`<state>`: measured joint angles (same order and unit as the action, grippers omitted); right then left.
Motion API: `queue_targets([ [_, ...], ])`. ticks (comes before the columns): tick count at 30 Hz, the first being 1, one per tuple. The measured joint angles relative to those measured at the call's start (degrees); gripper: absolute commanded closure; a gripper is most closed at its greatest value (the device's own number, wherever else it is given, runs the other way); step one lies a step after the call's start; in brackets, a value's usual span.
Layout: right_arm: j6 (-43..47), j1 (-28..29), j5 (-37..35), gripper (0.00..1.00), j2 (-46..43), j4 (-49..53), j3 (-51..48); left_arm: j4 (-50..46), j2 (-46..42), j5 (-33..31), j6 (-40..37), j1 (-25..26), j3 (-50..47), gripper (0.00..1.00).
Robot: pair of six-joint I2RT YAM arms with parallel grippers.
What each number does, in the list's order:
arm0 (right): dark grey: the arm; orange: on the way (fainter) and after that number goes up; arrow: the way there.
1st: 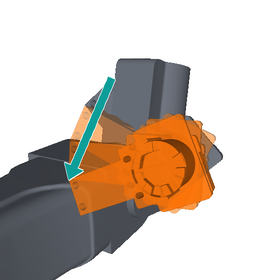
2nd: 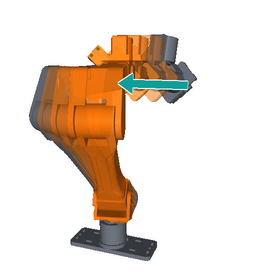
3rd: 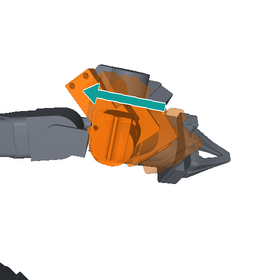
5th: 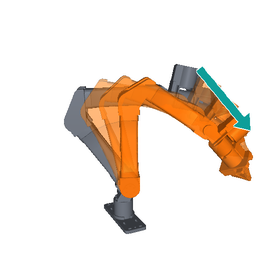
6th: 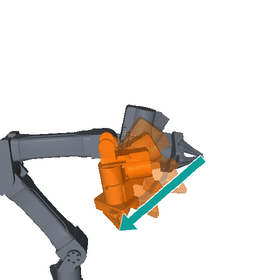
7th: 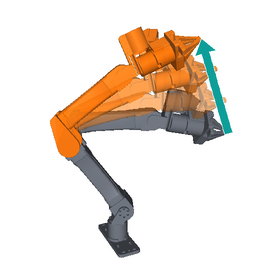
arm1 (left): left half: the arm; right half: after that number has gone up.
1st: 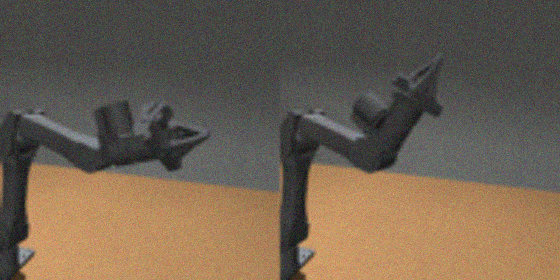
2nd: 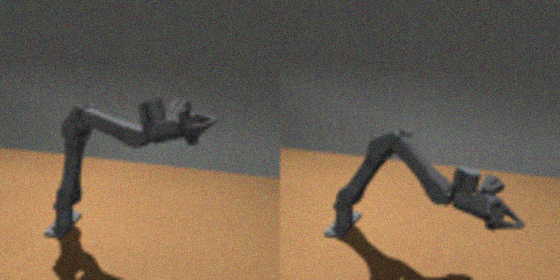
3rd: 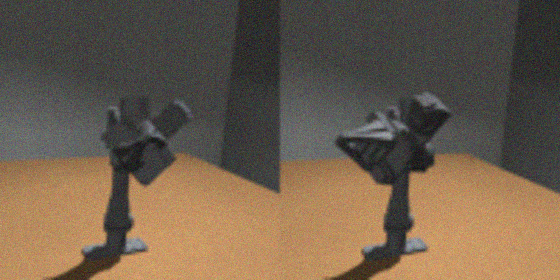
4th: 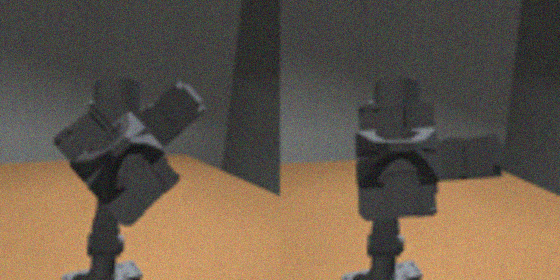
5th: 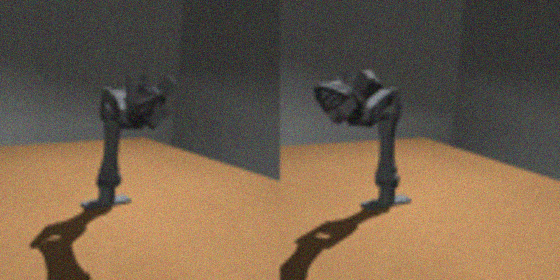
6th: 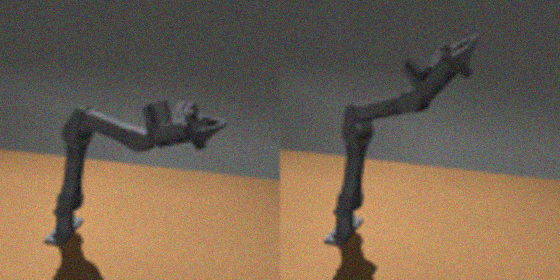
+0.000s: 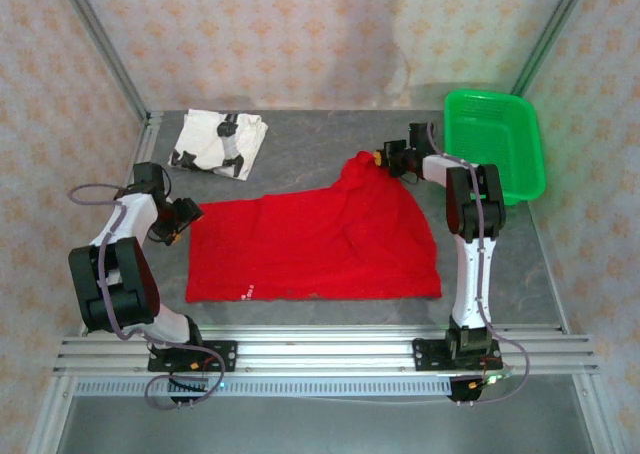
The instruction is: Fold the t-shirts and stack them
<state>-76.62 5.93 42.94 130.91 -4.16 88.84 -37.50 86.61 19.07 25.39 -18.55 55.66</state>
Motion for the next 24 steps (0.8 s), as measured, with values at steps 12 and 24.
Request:
queue_targets([
  [12, 4.6, 0.0, 0.4, 1.00, 0.0, 3.6, 1.1, 0.0, 0.4, 1.4, 1.5, -2.2, 0.1, 0.31],
  [24, 9.9, 0.0, 0.9, 1.00, -0.4, 8.3, 3.0, 3.4, 9.9, 6.0, 6.7, -4.5, 6.3, 0.35],
])
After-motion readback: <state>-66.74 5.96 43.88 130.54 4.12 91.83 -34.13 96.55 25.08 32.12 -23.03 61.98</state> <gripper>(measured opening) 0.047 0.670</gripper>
